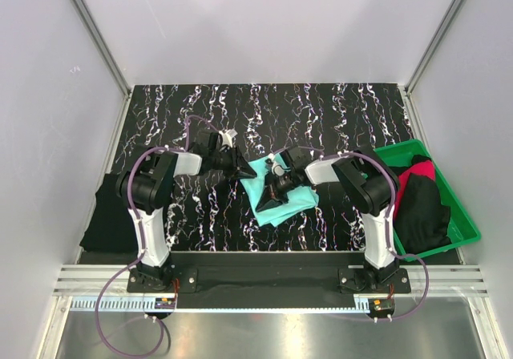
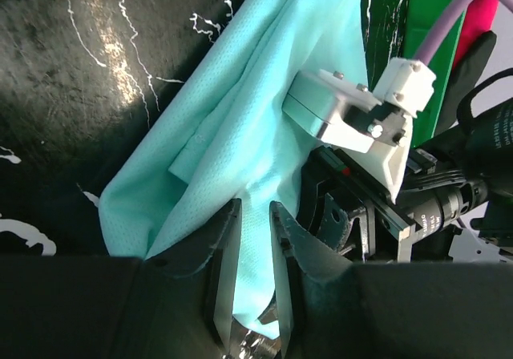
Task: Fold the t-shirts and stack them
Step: Fold the tshirt
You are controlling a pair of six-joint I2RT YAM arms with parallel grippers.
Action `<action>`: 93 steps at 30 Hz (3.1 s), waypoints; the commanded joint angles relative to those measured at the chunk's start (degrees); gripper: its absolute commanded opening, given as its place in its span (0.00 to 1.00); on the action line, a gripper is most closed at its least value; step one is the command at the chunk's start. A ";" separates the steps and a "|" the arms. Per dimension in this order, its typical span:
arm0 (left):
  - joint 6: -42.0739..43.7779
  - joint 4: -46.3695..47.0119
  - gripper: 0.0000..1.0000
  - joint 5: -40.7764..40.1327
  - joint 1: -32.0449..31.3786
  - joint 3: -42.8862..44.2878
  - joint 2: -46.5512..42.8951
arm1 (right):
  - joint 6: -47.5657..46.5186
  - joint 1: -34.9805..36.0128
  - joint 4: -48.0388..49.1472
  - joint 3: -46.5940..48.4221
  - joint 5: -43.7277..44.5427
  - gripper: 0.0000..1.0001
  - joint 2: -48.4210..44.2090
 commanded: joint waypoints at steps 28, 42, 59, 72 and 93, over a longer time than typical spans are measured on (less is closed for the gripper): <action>12.09 -24.72 0.43 -15.14 1.91 2.20 -23.35 | 18.92 -11.26 -12.72 -33.70 24.56 0.07 -43.32; 10.68 -38.25 0.47 -27.72 2.35 -4.21 -43.21 | 16.21 -14.42 -12.91 -26.33 31.78 0.09 -37.37; 3.84 -23.26 0.48 -12.79 -8.36 -3.35 -30.15 | -13.59 -20.93 -36.63 9.73 35.99 0.11 -18.09; 1.89 -15.41 0.42 -8.30 -9.42 6.16 -10.01 | -8.41 -14.87 -23.81 0.83 8.32 0.09 -21.28; 9.71 -15.84 0.41 -8.92 -4.59 0.09 -9.11 | -5.06 -20.48 -7.11 -19.02 5.68 0.07 -15.02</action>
